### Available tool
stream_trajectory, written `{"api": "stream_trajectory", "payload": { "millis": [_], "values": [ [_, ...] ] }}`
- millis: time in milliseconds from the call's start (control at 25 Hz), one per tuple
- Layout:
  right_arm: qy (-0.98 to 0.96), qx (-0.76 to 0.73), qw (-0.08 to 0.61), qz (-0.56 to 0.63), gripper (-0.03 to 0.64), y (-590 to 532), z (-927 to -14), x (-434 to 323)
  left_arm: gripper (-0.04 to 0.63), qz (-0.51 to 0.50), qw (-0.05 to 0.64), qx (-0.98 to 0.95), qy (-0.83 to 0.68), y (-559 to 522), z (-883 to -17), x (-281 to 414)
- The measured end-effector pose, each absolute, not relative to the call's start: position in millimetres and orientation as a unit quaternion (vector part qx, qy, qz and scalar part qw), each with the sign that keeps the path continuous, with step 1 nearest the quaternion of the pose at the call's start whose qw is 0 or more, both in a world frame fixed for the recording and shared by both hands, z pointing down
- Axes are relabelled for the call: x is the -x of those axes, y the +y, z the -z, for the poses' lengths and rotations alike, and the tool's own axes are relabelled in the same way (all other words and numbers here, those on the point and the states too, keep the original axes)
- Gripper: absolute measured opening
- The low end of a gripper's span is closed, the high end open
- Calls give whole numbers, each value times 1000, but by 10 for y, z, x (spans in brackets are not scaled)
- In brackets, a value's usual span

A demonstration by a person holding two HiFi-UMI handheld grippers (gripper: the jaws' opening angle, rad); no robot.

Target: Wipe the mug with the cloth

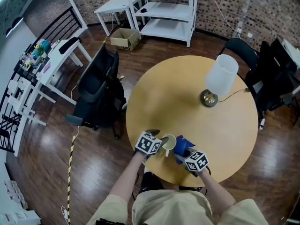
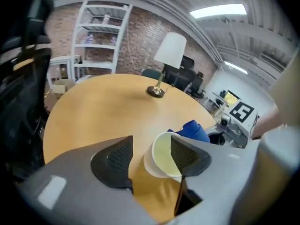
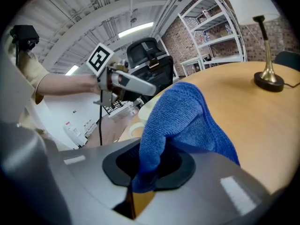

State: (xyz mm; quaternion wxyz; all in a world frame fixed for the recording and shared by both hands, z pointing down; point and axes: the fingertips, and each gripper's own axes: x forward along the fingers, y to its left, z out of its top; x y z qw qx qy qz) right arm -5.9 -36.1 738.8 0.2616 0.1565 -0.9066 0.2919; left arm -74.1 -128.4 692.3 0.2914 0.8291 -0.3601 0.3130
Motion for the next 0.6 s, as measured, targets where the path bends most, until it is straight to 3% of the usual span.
{"api": "stream_trajectory", "payload": {
  "millis": [200,320,600],
  "values": [
    [-907,-142,271,-290,46,-350,-7382,85,203,-487,211,-826,-191,-1294,-7322,471],
    [-908,-138,275,-284,46,-350,-7389,106,53,-511,219,-816,-156,-1268,-7454,376],
    [-907,-122,262,-305,46,-352,-7399,142,52,-506,230,-801,-221,-1370,-7474,429]
  ]
}}
